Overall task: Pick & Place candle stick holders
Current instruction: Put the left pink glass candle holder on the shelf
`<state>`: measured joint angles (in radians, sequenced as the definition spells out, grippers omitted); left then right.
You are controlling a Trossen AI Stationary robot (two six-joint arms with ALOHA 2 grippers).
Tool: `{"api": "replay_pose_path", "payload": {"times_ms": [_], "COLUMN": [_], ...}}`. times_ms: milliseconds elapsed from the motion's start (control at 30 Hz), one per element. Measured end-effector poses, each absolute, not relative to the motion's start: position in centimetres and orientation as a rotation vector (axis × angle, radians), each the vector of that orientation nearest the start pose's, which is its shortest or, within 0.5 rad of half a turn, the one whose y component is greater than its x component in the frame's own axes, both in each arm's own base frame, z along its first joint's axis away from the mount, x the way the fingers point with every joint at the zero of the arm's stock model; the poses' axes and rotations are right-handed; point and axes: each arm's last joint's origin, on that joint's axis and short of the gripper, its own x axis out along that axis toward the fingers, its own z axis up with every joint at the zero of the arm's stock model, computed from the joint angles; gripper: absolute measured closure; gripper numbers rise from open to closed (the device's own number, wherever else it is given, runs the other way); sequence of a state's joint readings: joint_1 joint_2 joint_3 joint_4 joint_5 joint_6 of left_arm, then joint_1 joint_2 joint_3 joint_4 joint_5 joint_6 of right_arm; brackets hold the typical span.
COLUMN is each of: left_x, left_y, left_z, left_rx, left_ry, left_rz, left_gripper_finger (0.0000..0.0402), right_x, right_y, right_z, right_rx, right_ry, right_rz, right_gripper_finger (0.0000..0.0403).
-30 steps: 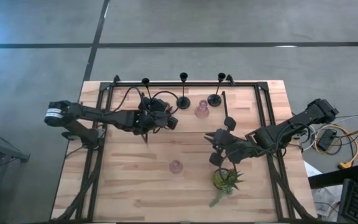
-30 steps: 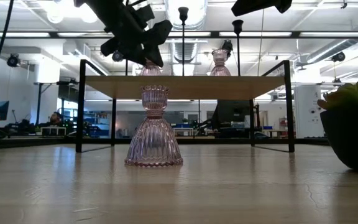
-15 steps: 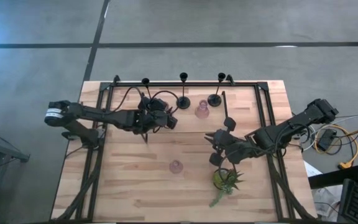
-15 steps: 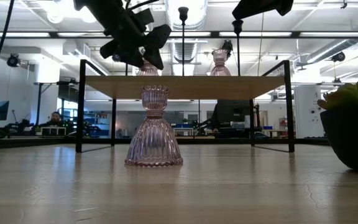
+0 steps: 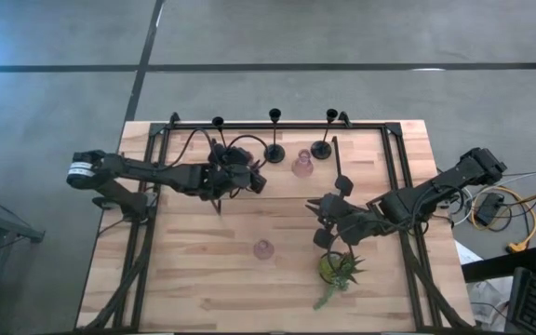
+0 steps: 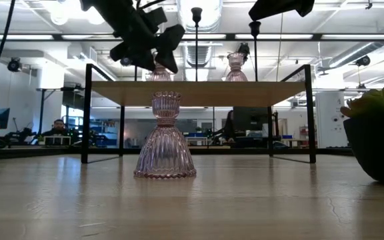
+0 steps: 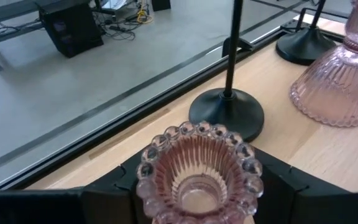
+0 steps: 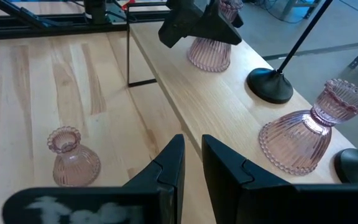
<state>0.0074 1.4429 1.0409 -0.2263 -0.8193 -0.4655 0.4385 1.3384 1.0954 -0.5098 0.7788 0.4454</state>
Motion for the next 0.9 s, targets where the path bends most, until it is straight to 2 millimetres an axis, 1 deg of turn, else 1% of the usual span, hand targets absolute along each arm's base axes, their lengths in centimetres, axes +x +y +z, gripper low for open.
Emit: {"api": "replay_pose_path", "payload": {"times_ms": [133, 733, 833, 900], "left_x": [30.73, 30.69, 30.7, 30.7], "left_y": [2.31, 2.86, 2.85, 2.85], "left_z": [27.46, 27.48, 27.48, 27.48], "left_rx": [-0.165, -0.133, -0.132, -0.132], "left_ry": [0.388, 0.401, 0.403, 0.403], "left_rz": [0.889, 0.901, 0.898, 0.898], "left_gripper_finger": [0.02, 0.0199, 0.0188, 0.0173], "right_x": [25.85, 25.84, 25.84, 25.85], "right_y": [9.87, 9.87, 9.87, 9.88], "right_z": [29.93, 29.82, 29.83, 29.83], "right_rx": [-0.005, -0.006, -0.005, -0.005], "right_ry": [0.529, 0.53, 0.53, 0.529], "right_rz": [-0.449, -0.449, -0.449, -0.449], "right_gripper_finger": [0.0353, 0.0353, 0.0354, 0.0355]}}
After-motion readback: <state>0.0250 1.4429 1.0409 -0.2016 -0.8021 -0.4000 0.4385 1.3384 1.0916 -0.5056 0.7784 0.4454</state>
